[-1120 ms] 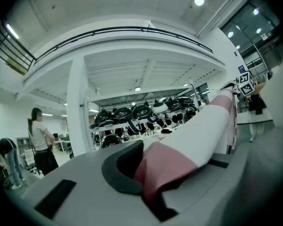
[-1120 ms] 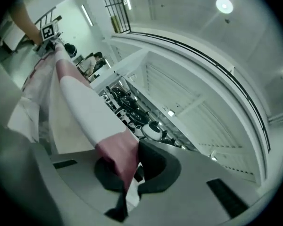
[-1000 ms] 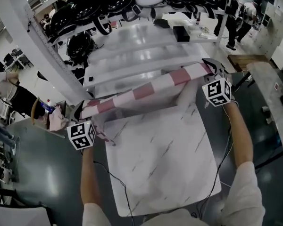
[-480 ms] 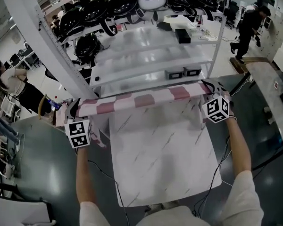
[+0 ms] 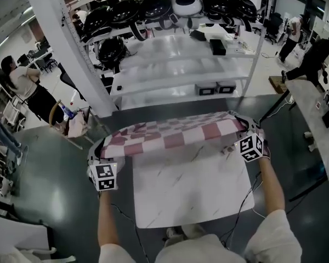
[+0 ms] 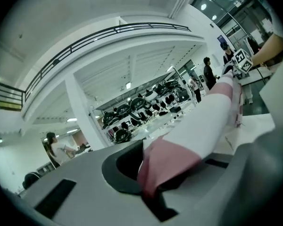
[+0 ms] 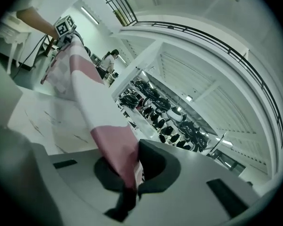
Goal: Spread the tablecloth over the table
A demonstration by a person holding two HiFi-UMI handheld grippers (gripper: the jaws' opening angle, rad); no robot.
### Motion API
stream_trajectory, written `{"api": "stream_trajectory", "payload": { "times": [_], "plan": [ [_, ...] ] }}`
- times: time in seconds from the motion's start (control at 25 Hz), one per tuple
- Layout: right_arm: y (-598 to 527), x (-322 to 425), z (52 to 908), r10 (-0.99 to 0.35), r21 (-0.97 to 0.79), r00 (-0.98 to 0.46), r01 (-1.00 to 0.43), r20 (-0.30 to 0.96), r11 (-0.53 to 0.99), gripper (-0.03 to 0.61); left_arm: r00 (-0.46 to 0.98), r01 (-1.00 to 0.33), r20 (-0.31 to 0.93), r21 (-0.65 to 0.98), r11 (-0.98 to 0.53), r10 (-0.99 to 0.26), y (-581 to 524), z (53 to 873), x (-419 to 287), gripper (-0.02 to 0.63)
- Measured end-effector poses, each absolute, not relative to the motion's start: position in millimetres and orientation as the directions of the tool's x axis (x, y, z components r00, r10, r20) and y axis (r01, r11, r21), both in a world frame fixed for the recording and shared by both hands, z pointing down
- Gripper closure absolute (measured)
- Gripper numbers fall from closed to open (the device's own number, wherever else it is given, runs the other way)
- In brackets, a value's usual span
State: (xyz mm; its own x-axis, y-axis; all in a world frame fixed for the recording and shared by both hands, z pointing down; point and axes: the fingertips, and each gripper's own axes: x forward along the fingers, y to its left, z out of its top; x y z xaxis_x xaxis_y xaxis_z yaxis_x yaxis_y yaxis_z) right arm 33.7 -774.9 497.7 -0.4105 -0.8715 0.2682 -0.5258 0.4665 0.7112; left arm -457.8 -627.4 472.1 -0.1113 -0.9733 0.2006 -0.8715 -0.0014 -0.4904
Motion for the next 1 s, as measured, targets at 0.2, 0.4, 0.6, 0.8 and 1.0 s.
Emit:
{"api": "stream_trajectory", "payload": {
  "times": [0.2, 0.4, 0.6, 0.8, 1.0],
  "plan": [
    [-704.4, 48.8, 548.3, -0.867, 0.677, -0.364, -0.544, 0.34, 0.495, 0.563, -0.089, -0.893, 0.27, -0.447, -0.043, -0.959, -557.3, 523.7, -442.6, 0.588],
    [-637.1, 55.7, 585.8, -0.861, 0.657, -0.324, -0.556, 0.393, 0.509, 0.563, -0.089, -0.908, 0.353, -0.413, -0.07, -0.931, -489.0, 579.6, -440.3, 0.588],
    [-577.8, 64.7, 610.6, -0.851, 0.654, -0.301, -0.545, 0.43, 0.524, 0.564, -0.084, -0.925, 0.409, -0.371, -0.081, -0.908, -432.2, 621.9, -433.1, 0.588],
    [-533.9, 80.7, 629.4, -0.843, 0.649, -0.294, -0.541, 0.45, 0.535, 0.563, -0.105, -0.943, 0.428, -0.329, -0.046, -0.898, -395.0, 641.7, -422.4, 0.588],
    [-494.4, 94.1, 655.7, -0.828, 0.66, -0.3, -0.501, 0.474, 0.56, 0.564, -0.146, -0.96, 0.51, -0.278, -0.002, -0.848, -345.5, 686.6, -410.1, 0.588]
  ]
}}
